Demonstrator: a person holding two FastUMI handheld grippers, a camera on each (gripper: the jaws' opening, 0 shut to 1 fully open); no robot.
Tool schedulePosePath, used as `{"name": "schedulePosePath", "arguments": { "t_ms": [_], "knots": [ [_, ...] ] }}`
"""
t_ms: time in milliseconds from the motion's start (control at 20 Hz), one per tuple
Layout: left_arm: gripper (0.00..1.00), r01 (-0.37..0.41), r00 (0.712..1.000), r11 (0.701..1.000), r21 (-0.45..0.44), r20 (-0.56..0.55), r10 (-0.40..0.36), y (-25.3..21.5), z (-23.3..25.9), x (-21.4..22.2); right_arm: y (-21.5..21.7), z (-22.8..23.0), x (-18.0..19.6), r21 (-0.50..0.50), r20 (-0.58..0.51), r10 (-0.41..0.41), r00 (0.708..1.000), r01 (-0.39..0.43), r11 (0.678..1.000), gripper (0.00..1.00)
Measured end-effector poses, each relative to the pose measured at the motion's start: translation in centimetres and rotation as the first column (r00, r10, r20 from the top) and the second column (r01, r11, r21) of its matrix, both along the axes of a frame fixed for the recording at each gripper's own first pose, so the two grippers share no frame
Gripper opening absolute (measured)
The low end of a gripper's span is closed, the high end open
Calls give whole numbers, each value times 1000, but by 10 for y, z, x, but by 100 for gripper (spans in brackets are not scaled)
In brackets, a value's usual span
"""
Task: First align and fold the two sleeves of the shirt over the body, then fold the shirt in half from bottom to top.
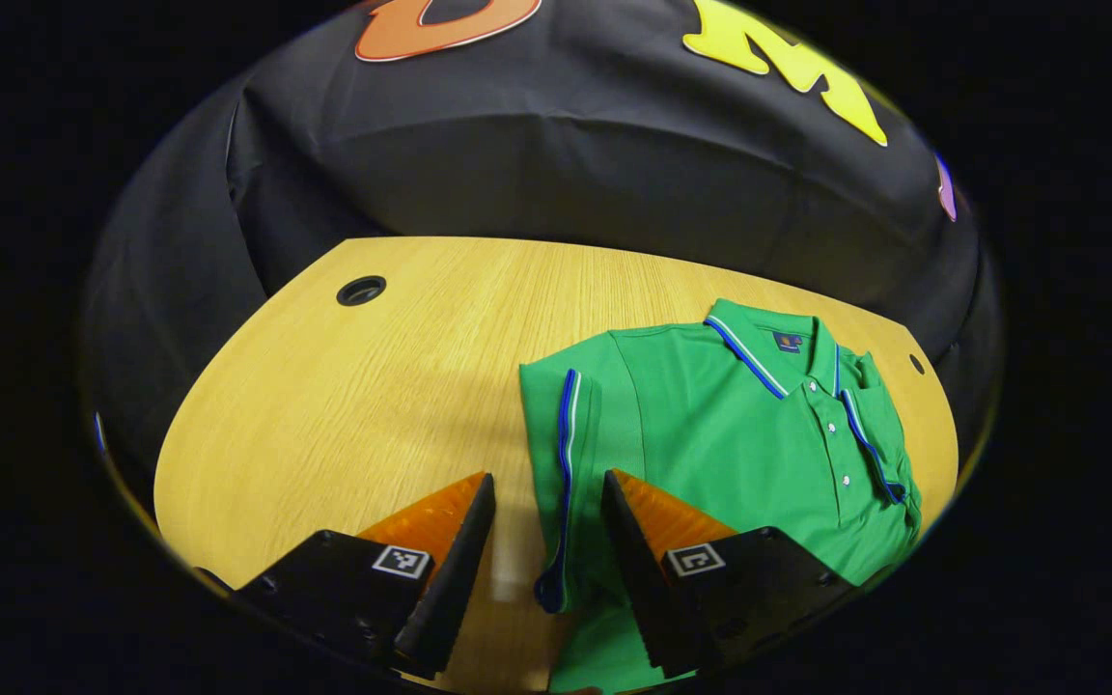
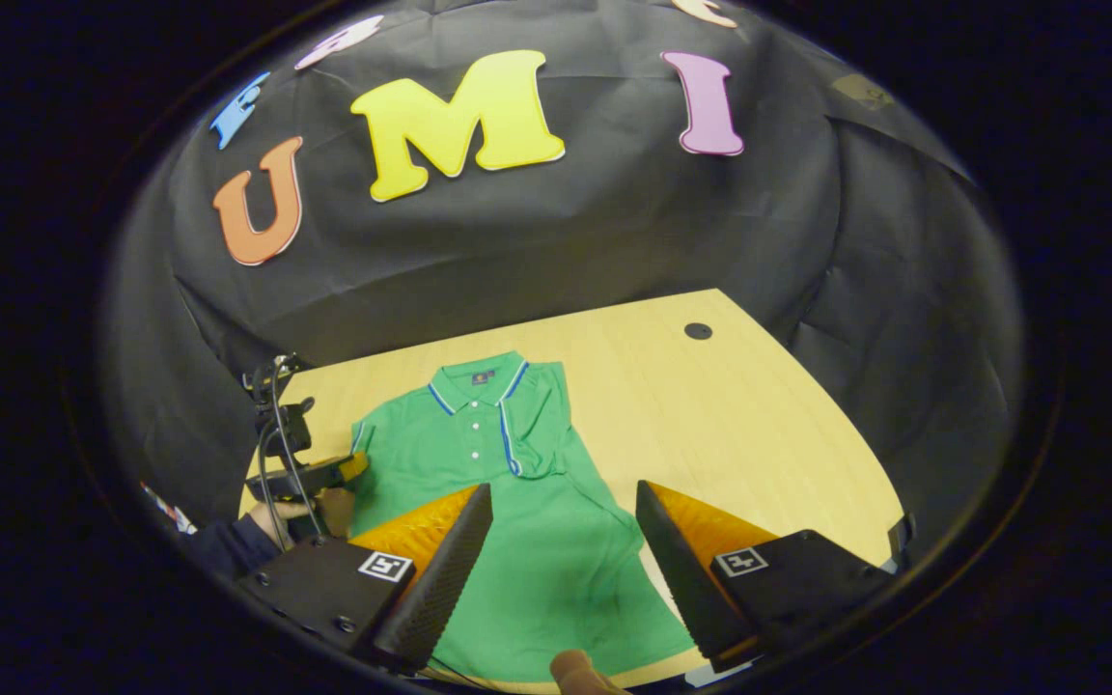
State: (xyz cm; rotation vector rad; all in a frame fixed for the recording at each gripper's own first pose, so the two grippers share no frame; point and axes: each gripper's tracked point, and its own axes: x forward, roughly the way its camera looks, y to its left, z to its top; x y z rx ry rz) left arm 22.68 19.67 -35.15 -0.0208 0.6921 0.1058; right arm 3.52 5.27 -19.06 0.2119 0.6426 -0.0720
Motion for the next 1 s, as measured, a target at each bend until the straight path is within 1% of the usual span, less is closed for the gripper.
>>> {"name": "schedulePosePath", "arguments": {
  "t_ms": [50, 100, 150, 200, 250, 300, 350, 400, 450, 550, 600, 650, 700, 850, 900, 950, 1000],
  "knots": [
    [63, -5, 1000, 1000, 2, -2, 5, 0, 3, 2, -1, 4, -1, -3, 10, -4, 1000, 4, 1000, 97],
    [59, -21, 1000, 1000, 12, -15, 21, 4, 1, 3, -3, 6, -3, -7, 14, -9, 1000, 9, 1000, 92],
    [58, -34, 999, 999, 12, -19, 34, 6, 3, 4, -4, 5, -3, -3, 15, -13, 1000, 13, 1000, 97],
    [46, -42, 999, 999, 11, -25, 42, 5, 3, 5, -5, 6, -5, 5, 12, -13, 1000, 13, 1000, 97],
    [36, -41, 999, 999, 6, -29, 41, 3, 4, 7, -7, 6, -5, 15, 12, -15, 1000, 15, 1000, 92],
    [30, -36, 999, 999, 3, -33, 36, 2, 4, 11, -8, 8, -6, 23, 12, -12, 1000, 11, 1000, 92],
    [14, -33, 999, 999, 6, -36, 33, 1, 4, 12, -8, 8, -6, 25, 15, -7, 1000, 7, 1000, 92],
    [8, -26, 999, 1000, 11, -42, 27, 0, 5, 13, -11, 8, -6, 21, 17, -2, 1000, 1, 1000, 92],
    [5, -16, 999, 1000, 16, -44, 17, -1, 5, 14, -14, 10, -6, 18, 23, 3, 1000, -3, 1000, 97],
    [3, -17, 999, 1000, 15, -45, 18, -4, 7, 13, -17, 13, -7, 20, 33, 13, 999, -14, 1000, 97],
    [11, -19, 999, 1000, 19, -40, 20, -5, 10, 13, -17, 14, -7, 19, 36, 23, 999, -23, 1000, 97],
    [3, -18, 999, 1000, 24, -28, 19, -7, 17, 13, -16, 14, -7, 13, 40, 31, 999, -32, 999, 97],
    [3, -15, 1000, 999, 34, -13, 16, -10, 24, 14, -15, 14, -6, 10, 44, 43, 998, -43, 999, 97],
    [3, 21, 1000, 999, 47, 20, -22, -30, 45, 16, -12, 19, -9, 7, 54, 71, 996, -72, 997, 97],
    [3, 36, 999, 998, 51, 29, -37, -39, 51, 17, -12, 20, -10, 4, 56, 81, 995, -81, 997, 92],
    [3, 50, 998, 997, 52, 36, -52, -48, 56, 17, -13, 21, -12, -2, 59, 88, 994, -88, 996, 97],
    [3, 65, 997, 996, 55, 41, -67, -58, 60, 18, -14, 23, -13, -9, 64, 95, 993, -95, 995, 97]
  ]
}}
